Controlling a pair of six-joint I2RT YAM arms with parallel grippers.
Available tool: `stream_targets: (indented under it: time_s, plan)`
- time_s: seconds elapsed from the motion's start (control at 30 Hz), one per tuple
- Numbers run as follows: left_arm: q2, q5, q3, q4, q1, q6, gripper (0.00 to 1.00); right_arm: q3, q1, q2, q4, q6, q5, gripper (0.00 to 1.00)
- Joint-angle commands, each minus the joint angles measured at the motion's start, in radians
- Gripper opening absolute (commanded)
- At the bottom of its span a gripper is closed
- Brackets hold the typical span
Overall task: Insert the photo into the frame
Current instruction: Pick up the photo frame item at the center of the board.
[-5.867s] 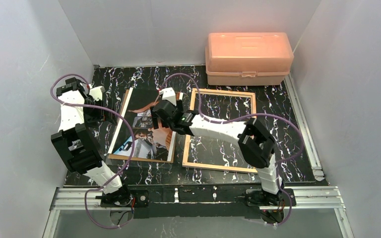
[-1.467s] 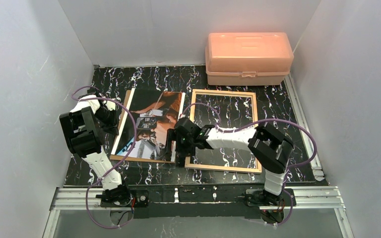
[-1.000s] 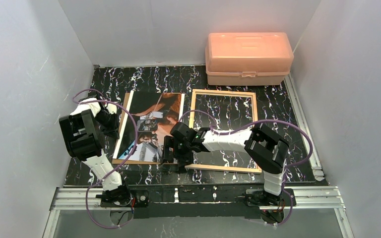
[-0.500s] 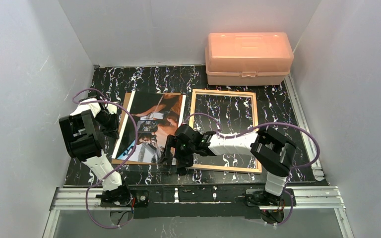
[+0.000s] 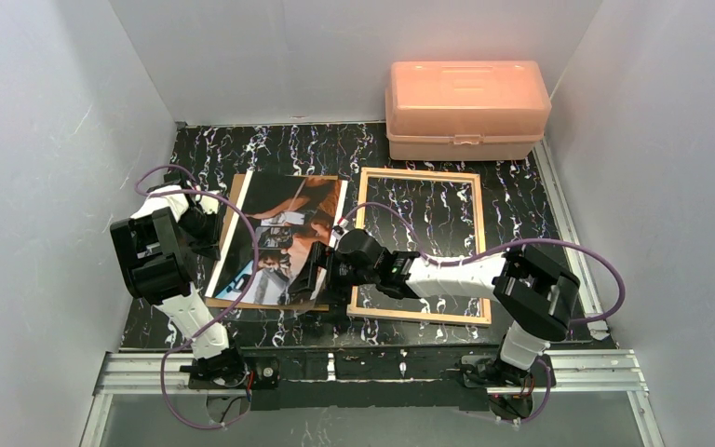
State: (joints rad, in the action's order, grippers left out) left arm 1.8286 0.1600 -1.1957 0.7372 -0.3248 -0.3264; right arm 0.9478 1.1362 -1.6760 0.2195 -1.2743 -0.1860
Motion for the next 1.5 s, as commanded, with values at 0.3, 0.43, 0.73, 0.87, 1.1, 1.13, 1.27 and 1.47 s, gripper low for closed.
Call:
stream_targets:
  time_s: [0.3, 0.43, 0.73, 0.87, 1.1, 1.13, 1.27, 1.47]
  plan:
    - [-0.002, 0.013, 0.031, 0.097, 0.007, -0.024, 0.12, -0.098, -0.001, -0.001, 0.287, 0.039, 0.089, 0.97]
    - [-0.007, 0.015, 0.022, 0.113, 0.007, -0.027, 0.11, -0.181, 0.002, 0.021, 0.363, 0.027, 0.162, 0.97]
    - [-0.008, 0.040, -0.002, 0.150, 0.007, -0.023, 0.12, -0.092, 0.000, -0.020, 0.359, 0.085, 0.150, 0.84]
    - [-0.008, 0.063, -0.022, 0.170, 0.007, -0.018, 0.12, -0.077, 0.000, -0.014, 0.335, 0.091, 0.119, 0.78]
    - [-0.017, 0.086, -0.024, 0.180, 0.007, -0.015, 0.12, -0.086, -0.023, 0.046, 0.246, 0.134, 0.145, 0.67]
    - [-0.018, 0.087, -0.026, 0.181, 0.007, -0.015, 0.12, -0.089, -0.026, 0.050, 0.238, 0.142, 0.148, 0.65]
    - [-0.026, 0.088, -0.034, 0.193, 0.007, -0.014, 0.12, -0.113, -0.036, 0.072, 0.227, 0.157, 0.139, 0.51]
    - [-0.024, 0.077, -0.045, 0.196, 0.007, -0.013, 0.12, -0.185, -0.051, 0.105, 0.300, 0.141, 0.099, 0.38]
